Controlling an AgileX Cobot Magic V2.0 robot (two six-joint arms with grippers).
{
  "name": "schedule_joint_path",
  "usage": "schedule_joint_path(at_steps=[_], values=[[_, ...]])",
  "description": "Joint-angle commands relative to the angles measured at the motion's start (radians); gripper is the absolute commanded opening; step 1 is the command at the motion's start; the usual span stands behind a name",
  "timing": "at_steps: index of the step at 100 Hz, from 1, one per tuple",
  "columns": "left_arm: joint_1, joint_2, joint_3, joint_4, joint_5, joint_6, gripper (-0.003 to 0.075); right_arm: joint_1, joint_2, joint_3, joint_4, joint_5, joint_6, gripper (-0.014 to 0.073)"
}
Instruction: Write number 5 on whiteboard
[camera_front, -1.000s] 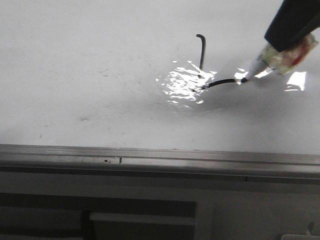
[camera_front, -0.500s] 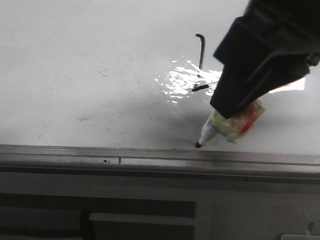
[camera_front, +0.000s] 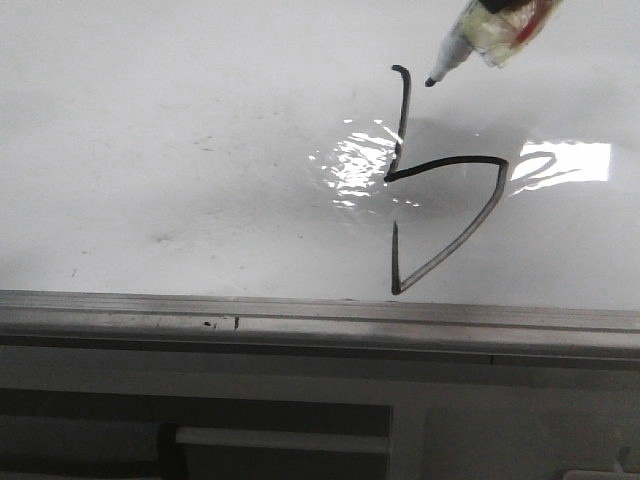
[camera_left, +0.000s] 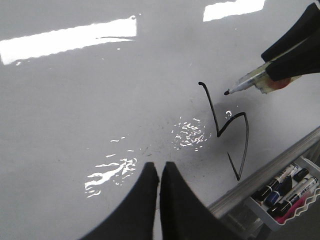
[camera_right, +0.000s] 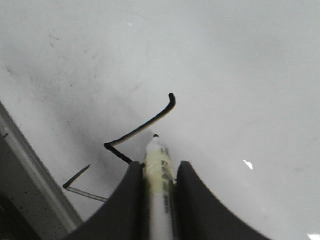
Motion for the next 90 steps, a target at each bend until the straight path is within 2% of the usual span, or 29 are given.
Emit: schedule_joint_path(at_steps=[1, 17, 35, 90], values=[[0.002, 0.000, -0.026, -0.023, -0.054, -0.011, -0.0020, -0.024, -0.016, -0.026, -0.046, -0.077, -0.015, -0.0063], [0.002, 0.000, -0.026, -0.023, -0.054, -0.011, -0.0020, -0.042, 0.003, -0.022, -0.046, -0.149, -0.015, -0.0063], [0.002, 0.000, -0.026, -0.023, -0.054, -0.011, -0.0020, -0.050, 0.032, -0.022, -0.046, -0.162, -0.015, -0.0063], [0.002, 0.000, -0.026, -0.023, -0.052, -0.011, -0.0020, -0.090, 0.081, -0.021, -0.048, -0.079, -0.001, -0.0063]])
